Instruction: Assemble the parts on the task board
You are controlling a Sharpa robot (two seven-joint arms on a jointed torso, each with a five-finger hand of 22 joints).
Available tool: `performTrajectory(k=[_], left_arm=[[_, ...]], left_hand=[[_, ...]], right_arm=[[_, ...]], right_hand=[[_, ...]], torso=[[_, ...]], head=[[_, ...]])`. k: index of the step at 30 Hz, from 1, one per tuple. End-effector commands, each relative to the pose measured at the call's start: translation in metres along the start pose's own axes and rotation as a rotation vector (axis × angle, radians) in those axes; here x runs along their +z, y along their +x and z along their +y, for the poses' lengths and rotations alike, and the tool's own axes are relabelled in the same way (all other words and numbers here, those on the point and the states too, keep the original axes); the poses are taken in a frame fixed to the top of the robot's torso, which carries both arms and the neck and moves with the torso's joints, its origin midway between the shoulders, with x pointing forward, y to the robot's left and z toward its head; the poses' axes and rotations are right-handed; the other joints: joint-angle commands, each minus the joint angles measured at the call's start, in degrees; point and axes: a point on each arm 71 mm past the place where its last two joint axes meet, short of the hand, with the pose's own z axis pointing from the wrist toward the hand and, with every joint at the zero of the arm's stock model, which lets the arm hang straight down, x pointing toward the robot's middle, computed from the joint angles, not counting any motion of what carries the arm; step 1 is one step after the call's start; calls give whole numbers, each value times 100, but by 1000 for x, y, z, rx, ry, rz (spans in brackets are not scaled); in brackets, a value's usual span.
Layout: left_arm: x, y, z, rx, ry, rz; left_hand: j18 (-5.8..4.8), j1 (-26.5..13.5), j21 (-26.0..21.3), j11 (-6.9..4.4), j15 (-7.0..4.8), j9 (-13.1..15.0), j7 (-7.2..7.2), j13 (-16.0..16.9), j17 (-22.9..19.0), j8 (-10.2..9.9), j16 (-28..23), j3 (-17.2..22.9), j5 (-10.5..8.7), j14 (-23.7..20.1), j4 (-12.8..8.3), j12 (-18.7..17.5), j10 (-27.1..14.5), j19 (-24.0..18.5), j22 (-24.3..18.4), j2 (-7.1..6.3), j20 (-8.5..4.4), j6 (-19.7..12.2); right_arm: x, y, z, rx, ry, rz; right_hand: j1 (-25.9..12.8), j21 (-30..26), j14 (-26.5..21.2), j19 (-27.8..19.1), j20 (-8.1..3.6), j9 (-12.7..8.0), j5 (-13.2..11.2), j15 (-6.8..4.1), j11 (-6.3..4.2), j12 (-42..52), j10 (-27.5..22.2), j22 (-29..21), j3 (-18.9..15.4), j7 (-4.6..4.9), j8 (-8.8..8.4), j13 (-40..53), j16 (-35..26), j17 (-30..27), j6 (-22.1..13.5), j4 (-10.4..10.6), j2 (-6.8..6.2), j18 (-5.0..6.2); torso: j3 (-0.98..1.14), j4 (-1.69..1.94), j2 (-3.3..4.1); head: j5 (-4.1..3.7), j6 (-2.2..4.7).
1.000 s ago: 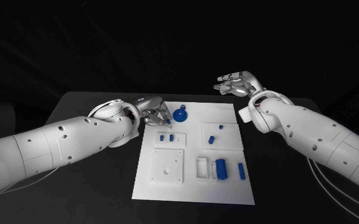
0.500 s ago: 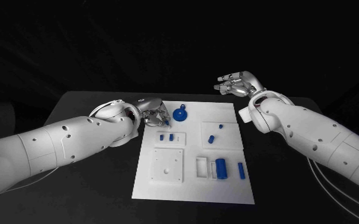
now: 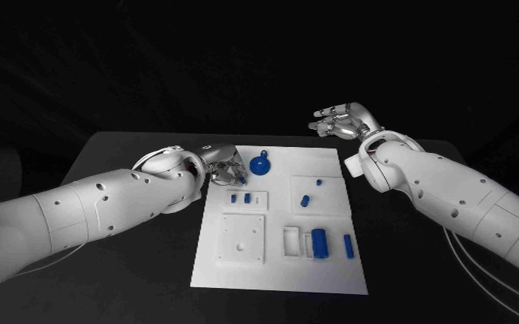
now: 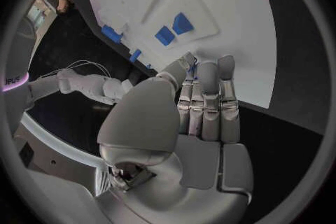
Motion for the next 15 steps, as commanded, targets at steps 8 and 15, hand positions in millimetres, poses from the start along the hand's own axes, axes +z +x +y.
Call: performTrajectory(k=[8, 15], left_arm=[[2, 4, -3, 14, 7, 28], [2, 6, -2, 19, 3, 39]], left_hand=[[96, 30, -26, 14, 23, 8, 20, 0, 13, 27, -43, -7, -21, -21, -14, -1, -28, 20, 115, -4, 10, -4], [96, 37, -25, 17, 25, 7, 23, -1, 13, 26, -45, -6, -24, -26, -19, -2, -33, 15, 117, -8, 10, -8]], right_arm=[[0, 2, 1, 2, -12, 15], [0, 2, 1, 2, -12, 15]], right_hand=[[-44, -28, -48, -52, -7, -5, 13, -7, -13, -10, -41, -8, 2, 2, -32, -10, -35, -9, 25, -44, 21, 6], [-44, -28, -48, -52, -7, -5, 13, -7, -13, -10, -41, -8, 2, 2, -32, -10, -35, -9, 25, -44, 21, 6]], torso=[[-4, 4, 0], [-3, 5, -2]], head=[[-11, -6], [-13, -11]])
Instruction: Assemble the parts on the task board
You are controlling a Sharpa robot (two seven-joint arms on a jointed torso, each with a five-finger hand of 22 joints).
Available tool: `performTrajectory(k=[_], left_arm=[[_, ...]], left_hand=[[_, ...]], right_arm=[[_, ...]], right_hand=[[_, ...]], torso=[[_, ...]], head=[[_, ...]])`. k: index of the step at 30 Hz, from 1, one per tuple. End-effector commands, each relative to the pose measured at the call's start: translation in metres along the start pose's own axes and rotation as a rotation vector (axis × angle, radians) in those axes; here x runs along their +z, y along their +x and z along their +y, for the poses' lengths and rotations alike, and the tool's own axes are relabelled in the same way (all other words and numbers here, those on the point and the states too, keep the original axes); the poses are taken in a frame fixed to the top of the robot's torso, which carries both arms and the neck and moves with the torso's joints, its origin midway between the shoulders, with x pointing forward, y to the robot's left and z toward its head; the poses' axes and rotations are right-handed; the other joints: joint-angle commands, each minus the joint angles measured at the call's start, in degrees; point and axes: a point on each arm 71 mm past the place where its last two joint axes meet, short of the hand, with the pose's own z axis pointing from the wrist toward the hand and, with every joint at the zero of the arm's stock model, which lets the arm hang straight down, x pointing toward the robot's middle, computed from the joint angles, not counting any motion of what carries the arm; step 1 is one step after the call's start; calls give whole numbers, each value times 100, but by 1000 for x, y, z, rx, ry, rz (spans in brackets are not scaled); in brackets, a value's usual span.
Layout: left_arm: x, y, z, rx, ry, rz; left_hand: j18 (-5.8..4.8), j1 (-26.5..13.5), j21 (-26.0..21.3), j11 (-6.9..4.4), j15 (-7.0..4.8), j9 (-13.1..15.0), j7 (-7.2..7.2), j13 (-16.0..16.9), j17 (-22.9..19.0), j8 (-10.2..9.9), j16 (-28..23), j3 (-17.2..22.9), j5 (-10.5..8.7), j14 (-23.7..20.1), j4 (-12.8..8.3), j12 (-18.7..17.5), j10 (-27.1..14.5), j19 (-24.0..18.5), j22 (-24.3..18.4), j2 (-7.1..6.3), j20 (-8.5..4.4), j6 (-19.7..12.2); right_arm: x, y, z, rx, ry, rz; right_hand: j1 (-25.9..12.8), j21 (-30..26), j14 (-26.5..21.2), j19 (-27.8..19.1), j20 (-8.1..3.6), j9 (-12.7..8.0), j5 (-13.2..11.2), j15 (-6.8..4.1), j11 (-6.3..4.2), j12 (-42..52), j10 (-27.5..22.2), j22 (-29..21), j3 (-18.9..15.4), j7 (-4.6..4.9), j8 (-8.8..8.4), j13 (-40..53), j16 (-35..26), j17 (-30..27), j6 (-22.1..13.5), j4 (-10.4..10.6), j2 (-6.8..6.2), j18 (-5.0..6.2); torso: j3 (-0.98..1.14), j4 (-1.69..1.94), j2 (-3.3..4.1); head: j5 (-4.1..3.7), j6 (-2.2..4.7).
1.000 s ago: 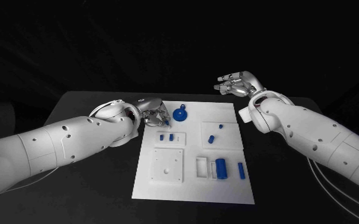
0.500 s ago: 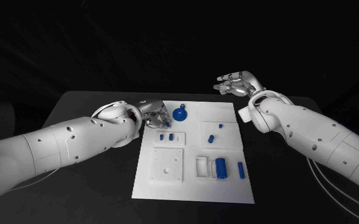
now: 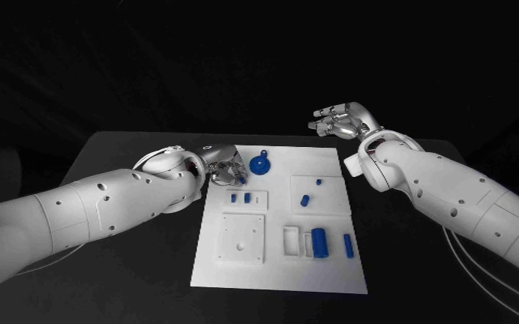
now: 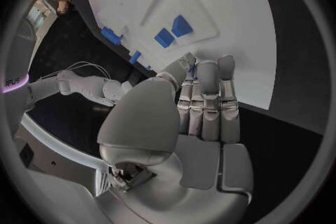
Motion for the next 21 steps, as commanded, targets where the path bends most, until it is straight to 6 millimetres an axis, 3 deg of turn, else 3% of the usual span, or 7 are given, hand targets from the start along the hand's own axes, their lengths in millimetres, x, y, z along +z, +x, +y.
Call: performTrajectory(k=[1, 21], left_arm=[[1, 5, -1, 10, 2, 32], [1, 6, -8, 23, 37, 18]], left_hand=[[97, 37, -26, 17, 25, 6, 25, -1, 7, 30, -24, -6, -24, -26, -19, -2, -33, 15, 117, -8, 10, -4], [100, 79, 3, 9, 23, 5, 22, -1, 9, 31, -26, -7, -29, -35, -63, -1, 1, -20, 126, -19, 9, 27]], right_arm=[[0, 2, 1, 2, -12, 14], [0, 2, 1, 2, -12, 16]], right_hand=[[-44, -28, -48, -52, -7, -5, 13, -7, -13, -10, -41, -8, 2, 2, -32, -6, -35, -9, 25, -44, 21, 6], [-44, -28, -48, -52, -7, -5, 13, -7, -13, -10, -41, -8, 2, 2, -32, -6, -35, -9, 25, -44, 21, 6]], torso=[[-1, 3, -1], [-1, -2, 0]], head=[[-4, -4], [-3, -13]])
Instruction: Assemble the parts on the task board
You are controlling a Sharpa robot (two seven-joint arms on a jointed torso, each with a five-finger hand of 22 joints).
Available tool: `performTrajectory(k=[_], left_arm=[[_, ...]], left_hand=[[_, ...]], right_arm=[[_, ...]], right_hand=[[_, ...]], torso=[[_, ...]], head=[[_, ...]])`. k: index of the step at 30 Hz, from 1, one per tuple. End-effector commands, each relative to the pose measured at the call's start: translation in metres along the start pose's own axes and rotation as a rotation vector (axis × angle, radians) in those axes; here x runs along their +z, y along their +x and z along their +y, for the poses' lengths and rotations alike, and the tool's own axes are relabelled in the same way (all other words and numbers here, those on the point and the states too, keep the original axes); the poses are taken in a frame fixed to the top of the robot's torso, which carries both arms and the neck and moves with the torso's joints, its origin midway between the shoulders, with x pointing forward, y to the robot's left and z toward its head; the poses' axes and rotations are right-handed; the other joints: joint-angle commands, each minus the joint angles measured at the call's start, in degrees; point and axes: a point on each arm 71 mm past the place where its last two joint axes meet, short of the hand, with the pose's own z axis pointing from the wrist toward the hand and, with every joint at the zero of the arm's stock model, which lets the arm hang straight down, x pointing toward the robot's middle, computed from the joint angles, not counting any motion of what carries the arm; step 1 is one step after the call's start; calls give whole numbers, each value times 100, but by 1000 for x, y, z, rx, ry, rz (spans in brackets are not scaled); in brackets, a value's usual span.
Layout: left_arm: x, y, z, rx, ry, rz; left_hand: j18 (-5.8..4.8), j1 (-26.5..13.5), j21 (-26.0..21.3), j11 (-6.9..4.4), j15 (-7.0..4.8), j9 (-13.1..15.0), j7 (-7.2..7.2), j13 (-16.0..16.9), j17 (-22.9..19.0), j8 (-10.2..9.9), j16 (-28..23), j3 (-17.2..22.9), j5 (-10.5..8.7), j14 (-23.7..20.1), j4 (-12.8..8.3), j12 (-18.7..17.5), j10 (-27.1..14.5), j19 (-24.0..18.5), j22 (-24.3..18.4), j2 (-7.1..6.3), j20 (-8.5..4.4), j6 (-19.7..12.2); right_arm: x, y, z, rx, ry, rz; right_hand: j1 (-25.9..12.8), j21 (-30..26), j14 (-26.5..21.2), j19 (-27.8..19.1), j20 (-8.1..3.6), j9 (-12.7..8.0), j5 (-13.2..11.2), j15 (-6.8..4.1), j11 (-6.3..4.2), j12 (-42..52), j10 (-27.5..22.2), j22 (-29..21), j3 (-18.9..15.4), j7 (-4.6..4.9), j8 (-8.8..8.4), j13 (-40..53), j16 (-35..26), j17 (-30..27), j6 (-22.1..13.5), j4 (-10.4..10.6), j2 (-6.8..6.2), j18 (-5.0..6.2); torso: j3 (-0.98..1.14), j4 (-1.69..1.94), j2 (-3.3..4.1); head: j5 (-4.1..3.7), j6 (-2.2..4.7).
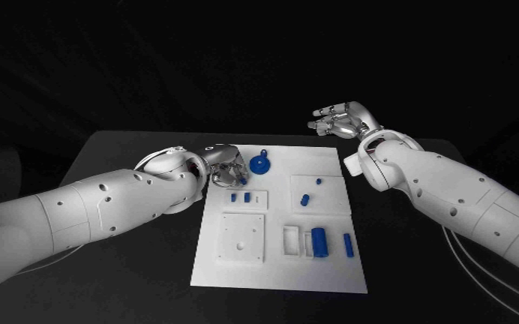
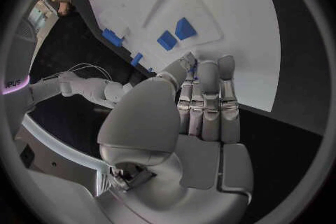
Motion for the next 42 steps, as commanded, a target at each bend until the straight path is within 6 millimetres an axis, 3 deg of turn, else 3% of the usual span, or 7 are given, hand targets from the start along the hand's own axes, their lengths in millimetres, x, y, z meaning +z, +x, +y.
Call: performTrajectory(k=[1, 30, 33, 36, 42], left_arm=[[1, 3, -5, 16, 26, 6], [1, 7, -2, 98, -6, 59], [0, 7, -2, 98, -4, 50], [0, 6, -1, 97, -2, 36], [-1, 4, 0, 94, -2, 12]], left_hand=[[102, 56, 9, 9, 23, 8, -1, 2, 8, 17, -25, -10, -29, -38, -37, -1, 3, -26, 127, 3, 10, 21], [106, 47, 69, 92, 97, 5, 9, 1, -41, 15, 74, -31, -195, -317, -78, 0, -229, -231, 124, -101, 75, -17], [117, 54, 74, 111, 106, -3, 33, 0, -53, 7, 82, -14, -191, -316, -102, -2, -267, -227, 125, -139, 82, -134], [138, 82, 93, 133, 119, -9, -22, 1, -78, 11, 80, 55, -244, -308, -166, -1, -332, -220, 127, -221, 93, -541], [174, 69, 112, 179, 144, -10, -35, 0, -107, 12, 82, 142, -239, -289, -186, -1, -466, -207, 125, -295, 117, -700]], right_arm=[[0, 2, 1, 1, -11, 14], [0, 0, -1, -1, -6, 17], [0, 0, -1, -1, -5, 17], [-1, 0, -2, -2, -4, 16], [-1, 0, -3, -2, -2, 16]], right_hand=[[-44, -28, -48, -51, -7, -5, 13, -7, -13, -10, -41, -8, 2, 2, -32, -7, -35, -9, 25, -44, 21, 6], [-47, -29, -56, -58, -5, -5, 1, -5, -12, -10, -46, -8, -4, 2, -32, -6, -36, -10, 18, -63, 31, 6], [-47, -29, -56, -58, -5, -5, 1, -5, -12, -10, -46, -8, -4, 2, -32, -6, -36, -10, 18, -63, 31, 6], [-47, -29, -56, -58, -5, -5, 1, -5, -12, -10, -46, -8, -4, 2, -32, -6, -36, -10, 18, -63, 31, 6], [-47, -29, -56, -58, -5, -5, 1, -5, -12, -10, -46, -8, -4, 2, -32, -6, -36, -10, 18, -63, 31, 6]], torso=[[0, -3, -1], [-1, -3, 0], [0, 0, 0], [0, -1, 1], [2, -1, 1]], head=[[0, -2], [-20, -10], [-21, -11], [-21, -11], [-19, -11]])
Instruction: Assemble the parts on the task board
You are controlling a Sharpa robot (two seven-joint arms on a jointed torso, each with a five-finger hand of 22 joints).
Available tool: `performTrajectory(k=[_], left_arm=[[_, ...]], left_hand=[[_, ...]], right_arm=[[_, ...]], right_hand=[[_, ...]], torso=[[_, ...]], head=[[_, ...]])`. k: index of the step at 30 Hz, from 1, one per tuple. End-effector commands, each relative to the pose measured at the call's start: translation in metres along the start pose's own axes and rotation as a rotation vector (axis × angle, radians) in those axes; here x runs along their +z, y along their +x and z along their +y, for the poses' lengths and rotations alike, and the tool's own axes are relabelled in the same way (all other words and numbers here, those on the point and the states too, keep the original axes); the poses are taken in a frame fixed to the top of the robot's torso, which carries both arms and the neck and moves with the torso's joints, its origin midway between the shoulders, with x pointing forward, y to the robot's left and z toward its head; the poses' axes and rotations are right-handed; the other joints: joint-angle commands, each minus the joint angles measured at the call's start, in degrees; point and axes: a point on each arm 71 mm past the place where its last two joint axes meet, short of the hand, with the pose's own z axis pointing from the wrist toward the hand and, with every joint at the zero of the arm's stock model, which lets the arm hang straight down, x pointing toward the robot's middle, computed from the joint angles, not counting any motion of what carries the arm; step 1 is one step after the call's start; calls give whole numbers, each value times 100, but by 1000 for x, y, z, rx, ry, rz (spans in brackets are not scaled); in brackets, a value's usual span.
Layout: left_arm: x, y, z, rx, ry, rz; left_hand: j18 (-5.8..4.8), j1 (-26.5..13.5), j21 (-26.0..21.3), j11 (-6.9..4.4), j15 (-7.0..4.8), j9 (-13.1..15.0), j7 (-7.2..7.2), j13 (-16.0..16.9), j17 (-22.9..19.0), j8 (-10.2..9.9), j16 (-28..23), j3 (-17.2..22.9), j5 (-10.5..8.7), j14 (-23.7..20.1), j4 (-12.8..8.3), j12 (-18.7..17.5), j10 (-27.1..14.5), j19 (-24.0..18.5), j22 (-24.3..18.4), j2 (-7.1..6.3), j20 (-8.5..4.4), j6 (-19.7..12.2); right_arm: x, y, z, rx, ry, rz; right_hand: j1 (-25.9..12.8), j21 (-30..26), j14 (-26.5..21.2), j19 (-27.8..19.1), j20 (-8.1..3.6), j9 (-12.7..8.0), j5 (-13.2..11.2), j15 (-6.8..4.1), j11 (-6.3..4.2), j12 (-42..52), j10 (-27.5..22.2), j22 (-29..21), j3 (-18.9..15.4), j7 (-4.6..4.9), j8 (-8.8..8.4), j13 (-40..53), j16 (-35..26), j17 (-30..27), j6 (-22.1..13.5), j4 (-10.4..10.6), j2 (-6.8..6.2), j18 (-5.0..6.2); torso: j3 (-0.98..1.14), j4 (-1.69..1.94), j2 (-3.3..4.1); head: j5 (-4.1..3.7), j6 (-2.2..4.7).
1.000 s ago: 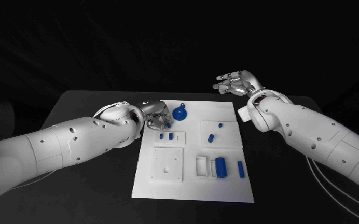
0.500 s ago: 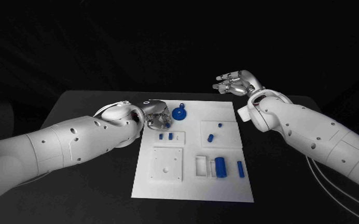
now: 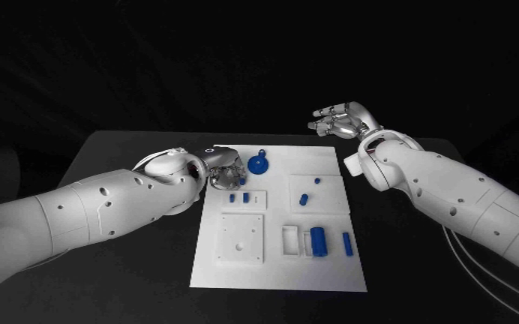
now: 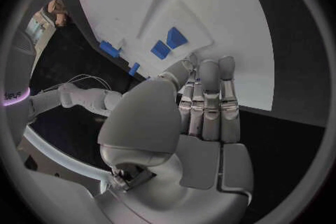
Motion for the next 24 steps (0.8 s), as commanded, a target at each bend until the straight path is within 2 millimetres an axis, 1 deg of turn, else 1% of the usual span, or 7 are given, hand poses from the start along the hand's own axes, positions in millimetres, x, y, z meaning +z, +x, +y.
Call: performTrajectory(k=[1, 11, 14, 17, 21, 22, 24], left_arm=[[0, -1, -1, 5, 4, -17], [-1, -4, 3, 3, -6, -52], [-2, -5, 6, 4, -13, -59], [-4, -6, 10, 3, -21, -69], [-8, -10, 18, -27, -37, -96], [-10, -13, 22, -52, -45, -115], [-13, -18, 28, -98, -56, -143]], left_hand=[[95, 8, 47, 25, 36, -4, 2, -2, -14, 2, 18, 68, -12, -8, 0, -2, -80, -9, 127, -74, 52, -62], [161, 35, 66, 118, 94, -5, -11, -3, -52, 0, 8, 126, 3, -14, -7, -3, -375, 3, 124, -183, 107, -291], [172, 51, 69, 124, 98, -6, -3, -3, -56, -1, 8, 128, 10, -13, -8, -4, -393, 5, 125, -190, 113, -312], [181, 70, 76, 130, 101, -5, 10, -3, -61, 1, 6, 133, 17, -12, -12, -4, -409, 7, 127, -194, 117, -325], [198, 83, 105, 110, 92, -3, 72, -3, -63, 6, 19, 163, 45, 11, -3, -2, -337, 18, 132, -176, 116, -290], [196, 71, 104, 110, 84, -4, 128, -3, -93, 5, -47, 184, 91, -49, 2, -4, -295, -12, 130, -176, 114, -221], [174, 38, 45, 107, 66, -7, 163, -4, -226, -4, -338, 214, 135, -50, 15, -4, -279, -111, 115, -193, 104, -162]], right_arm=[[0, 2, 0, 1, -8, 13], [-2, 4, -3, -15, -2, 45], [-4, 5, -4, -32, -6, 67], [-8, 7, -4, -69, -15, 105], [-14, 10, -6, -139, -29, 171], [-17, 12, -6, -172, -34, 198], [-20, 14, -7, -216, -38, 233]], right_hand=[[-47, -29, -36, -38, 15, -5, 1, 15, -12, -10, -46, -8, -5, 2, -32, -8, -36, -10, 18, -16, 31, 6], [3, -31, -50, -54, 19, -3, -17, 20, 4, -25, -93, -8, -4, 4, -28, -9, -35, -10, 38, -47, 35, 8], [71, 0, 10, 12, -3, 1, -37, -2, 6, -44, -112, -2, 83, -6, -26, -9, -23, -7, 199, -154, 55, 35], [151, 182, 389, 355, -153, 11, -80, -159, -56, -61, 19, 50, 326, -45, -11, -11, 102, 45, 451, -353, 100, 118], [368, 703, 1224, 1134, -465, 32, -157, -503, -221, -34, 356, 289, 480, -146, 39, -5, 496, 251, 759, -405, 73, 233], [404, 928, 1513, 1378, -593, 26, -160, -614, -287, -65, 505, 412, 505, -184, 24, -11, 648, 369, 854, -398, 36, 227], [407, 1234, 1702, 1613, -757, 19, -166, -733, -362, -135, 716, 599, 564, -228, -5, -10, 933, 614, 973, -396, -9, 195]], torso=[[1, 1, 2], [-2, 0, -1], [-2, -1, 0], [-3, -2, 0], [-4, -7, -1], [-2, -7, -2], [1, -7, -3]], head=[[0, -5], [0, 0], [-1, 1], [-9, 22], [-66, 55], [-89, 62], [-106, 69]])
